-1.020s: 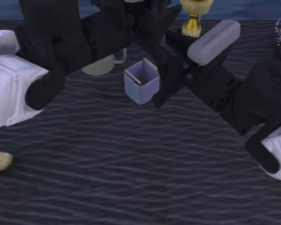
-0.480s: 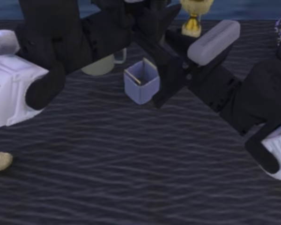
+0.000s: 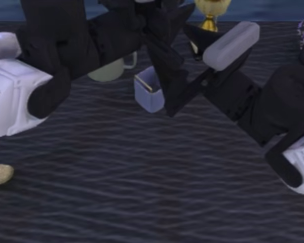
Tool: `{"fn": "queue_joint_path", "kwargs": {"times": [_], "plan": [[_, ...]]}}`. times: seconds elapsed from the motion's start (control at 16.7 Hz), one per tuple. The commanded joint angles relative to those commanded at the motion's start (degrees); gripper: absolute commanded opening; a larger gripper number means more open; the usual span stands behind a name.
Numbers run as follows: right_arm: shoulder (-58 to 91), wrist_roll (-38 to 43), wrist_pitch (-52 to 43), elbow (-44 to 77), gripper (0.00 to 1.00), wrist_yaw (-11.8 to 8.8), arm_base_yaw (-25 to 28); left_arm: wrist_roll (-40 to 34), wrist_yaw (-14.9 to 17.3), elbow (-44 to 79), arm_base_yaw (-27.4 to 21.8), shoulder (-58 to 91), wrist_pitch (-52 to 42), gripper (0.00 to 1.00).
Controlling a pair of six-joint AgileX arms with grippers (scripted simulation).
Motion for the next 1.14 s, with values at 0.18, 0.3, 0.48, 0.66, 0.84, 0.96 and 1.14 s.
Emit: {"fn": "queue_joint_path", "kwargs": {"times": [0.18,0.3,0.48,0.66,0.84,0.96,1.14], "plan": [[0.0,0.0,0.0,0.0,1.0,0.0,0.0,0.0,0.0,0.0,0.0,0.0,0.0,0.0],[0.0,0.0,0.0,0.0,1.0,0.0,0.0,0.0,0.0,0.0,0.0,0.0,0.0,0.0],[0.0,0.0,0.0,0.0,1.0,0.0,0.0,0.1,0.0,0.0,0.0,0.0,0.0,0.0],[-1.7,0.0,0.9,-2.3,1.0,-0.4,-0.3,-0.2,1.3,-0.8,1.3,-0.7,-0.2,0.0],[-5.6,0.1,3.1,-9.2,1.0,-1.3,-1.1,0.0,4.3,-2.6,5.0,-2.6,-0.5,0.0],[-8.4,0.4,4.7,-13.8,1.0,-2.0,-1.6,0.3,6.6,-3.8,7.5,-4.0,-0.6,0.0],[-10.5,0.5,6.0,-16.3,1.0,-2.5,-1.9,0.4,8.1,-4.6,9.3,-5.0,-0.7,0.0]]}}
